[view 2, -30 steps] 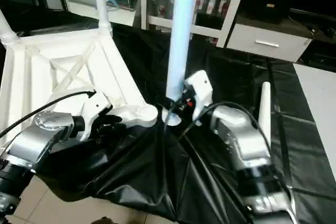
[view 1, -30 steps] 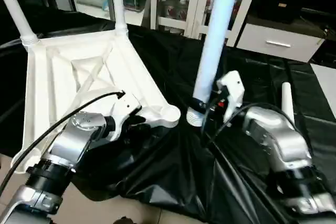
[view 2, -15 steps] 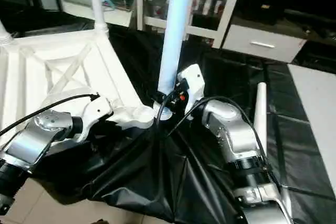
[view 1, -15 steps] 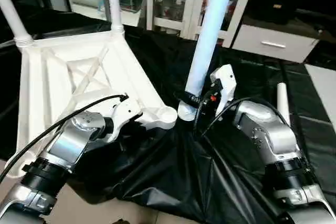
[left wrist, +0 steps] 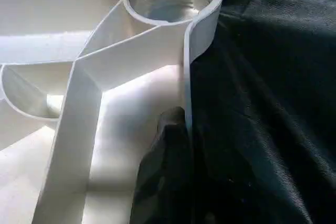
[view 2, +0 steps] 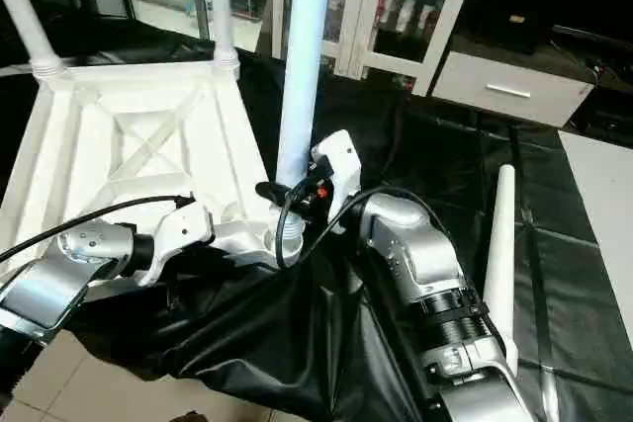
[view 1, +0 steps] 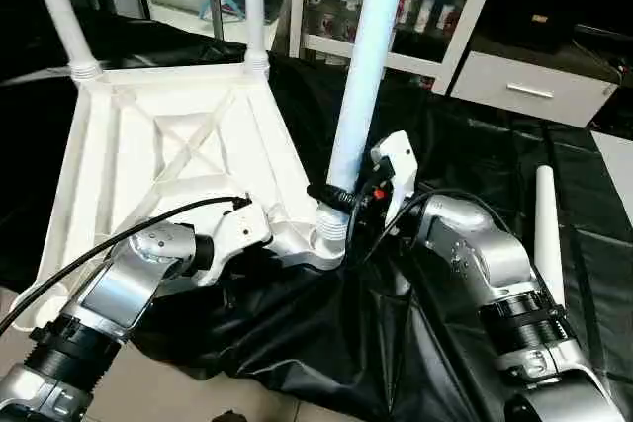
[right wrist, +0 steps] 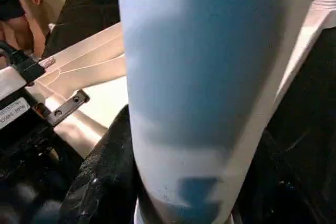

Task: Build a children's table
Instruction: Insert table leg to table base

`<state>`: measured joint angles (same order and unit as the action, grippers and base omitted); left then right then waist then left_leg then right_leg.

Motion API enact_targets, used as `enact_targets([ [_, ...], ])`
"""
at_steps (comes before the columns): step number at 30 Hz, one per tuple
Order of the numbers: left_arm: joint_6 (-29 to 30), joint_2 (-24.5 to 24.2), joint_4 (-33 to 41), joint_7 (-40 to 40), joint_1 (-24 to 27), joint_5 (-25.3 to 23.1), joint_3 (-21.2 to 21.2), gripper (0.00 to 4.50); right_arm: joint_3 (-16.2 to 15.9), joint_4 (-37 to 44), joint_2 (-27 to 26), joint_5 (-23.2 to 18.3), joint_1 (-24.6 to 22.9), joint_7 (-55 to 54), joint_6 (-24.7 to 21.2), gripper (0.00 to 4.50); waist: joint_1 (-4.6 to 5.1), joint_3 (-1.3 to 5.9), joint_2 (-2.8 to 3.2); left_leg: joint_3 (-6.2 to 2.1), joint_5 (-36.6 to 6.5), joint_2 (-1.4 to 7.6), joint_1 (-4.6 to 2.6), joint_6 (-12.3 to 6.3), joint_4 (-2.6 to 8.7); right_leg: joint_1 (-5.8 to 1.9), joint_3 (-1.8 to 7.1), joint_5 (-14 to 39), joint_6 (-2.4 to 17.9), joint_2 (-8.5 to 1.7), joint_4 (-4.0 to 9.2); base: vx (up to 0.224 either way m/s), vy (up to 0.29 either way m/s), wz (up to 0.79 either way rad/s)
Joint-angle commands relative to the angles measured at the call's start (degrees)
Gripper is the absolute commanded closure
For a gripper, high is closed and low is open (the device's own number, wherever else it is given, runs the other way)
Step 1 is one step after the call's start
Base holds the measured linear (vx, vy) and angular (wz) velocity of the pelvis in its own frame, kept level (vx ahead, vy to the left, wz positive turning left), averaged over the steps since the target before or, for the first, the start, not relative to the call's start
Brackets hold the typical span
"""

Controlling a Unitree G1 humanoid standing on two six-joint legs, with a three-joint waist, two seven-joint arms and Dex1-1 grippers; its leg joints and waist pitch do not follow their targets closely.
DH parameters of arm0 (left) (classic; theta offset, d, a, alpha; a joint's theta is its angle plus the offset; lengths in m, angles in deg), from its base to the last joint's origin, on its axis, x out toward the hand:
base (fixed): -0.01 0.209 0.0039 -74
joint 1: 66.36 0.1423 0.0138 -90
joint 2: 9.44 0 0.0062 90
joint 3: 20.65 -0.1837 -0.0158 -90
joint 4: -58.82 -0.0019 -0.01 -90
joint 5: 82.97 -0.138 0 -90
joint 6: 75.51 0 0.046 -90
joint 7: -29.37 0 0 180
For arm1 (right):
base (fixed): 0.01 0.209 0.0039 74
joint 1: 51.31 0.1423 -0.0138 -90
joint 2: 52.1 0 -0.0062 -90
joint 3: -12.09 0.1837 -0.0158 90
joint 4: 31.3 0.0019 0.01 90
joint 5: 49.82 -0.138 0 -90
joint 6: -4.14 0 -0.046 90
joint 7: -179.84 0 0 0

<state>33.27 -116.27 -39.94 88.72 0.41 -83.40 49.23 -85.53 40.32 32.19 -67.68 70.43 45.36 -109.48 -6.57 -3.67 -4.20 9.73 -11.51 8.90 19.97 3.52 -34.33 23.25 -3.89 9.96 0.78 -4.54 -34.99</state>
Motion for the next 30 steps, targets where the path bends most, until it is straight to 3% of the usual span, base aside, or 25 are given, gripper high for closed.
enact_targets([
  [1,-2.3,1.4,-1.7,0.5,0.6,0.1,-2.2,4.50,-0.9,2.1,0.9,-0.3,-0.1,1.3,-1.2,2.62,0.30,3.37,-0.15,-1.35,-12.3,4.22,-0.27,0.26,5.19,-2.36,3.32,19.7,8.9,-4.87,4.09,0.000,0.000,0.00],
  [6,-3.3,1.3,-2.7,0.4,0.4,-0.7,-2.0,4.50,-2.6,0.3,1.2,1.2,-0.8,1.9,-1.0,2.62,0.18,3.31,-0.09,-1.34,-12.9,4.25,-0.34,0.49,5.19,-2.19,3.37,22.1,8.0,-5.02,4.45,0.000,0.000,0.00],
  [12,-3.6,1.3,-2.5,1.0,0.5,-0.5,-1.9,4.50,-1.4,-7.8,-1.5,2.9,1.6,-0.5,3.1,2.62,0.48,3.30,0.02,-1.51,-15.0,4.23,-0.39,1.46,5.23,-1.90,3.26,25.1,7.9,-5.16,4.76,0.000,0.000,0.00],
  [17,-4.0,1.4,-2.6,1.4,0.5,-0.7,-1.7,4.50,-0.2,-10.8,-2.8,1.9,2.9,-1.0,3.2,2.62,0.55,3.37,0.02,-1.52,-14.1,4.33,-0.33,1.20,5.36,-2.11,3.28,21.7,8.6,-4.96,4.32,0.000,0.000,0.00],
  [22,-4.4,1.3,-2.8,1.6,0.6,-1.0,-1.7,4.50,-0.5,-14.5,-3.3,1.9,3.7,0.2,3.1,2.62,0.63,3.33,0.00,-1.61,-15.6,4.33,-0.36,1.51,5.34,-2.03,3.31,24.7,8.2,-5.20,4.64,0.000,0.000,0.00],
  [27,-4.1,1.9,-2.8,0.4,0.5,-0.7,-0.4,4.50,0.9,-16.9,-3.2,2.1,1.6,0.7,4.8,2.62,0.63,3.35,-0.06,-1.64,-16.3,4.42,-0.44,1.61,5.42,-1.90,3.30,24.6,8.1,-5.16,4.72,0.000,0.000,0.00],
  [30,-3.5,2.9,-3.2,-0.8,0.1,0.0,0.9,4.50,3.5,-17.6,-3.4,0.7,-1.4,-0.9,6.3,2.63,0.44,3.38,-0.04,-1.53,-16.5,4.40,-0.50,1.46,5.40,-1.87,3.35,23.3,8.6,-5.15,4.68,0.000,0.000,0.00],
])
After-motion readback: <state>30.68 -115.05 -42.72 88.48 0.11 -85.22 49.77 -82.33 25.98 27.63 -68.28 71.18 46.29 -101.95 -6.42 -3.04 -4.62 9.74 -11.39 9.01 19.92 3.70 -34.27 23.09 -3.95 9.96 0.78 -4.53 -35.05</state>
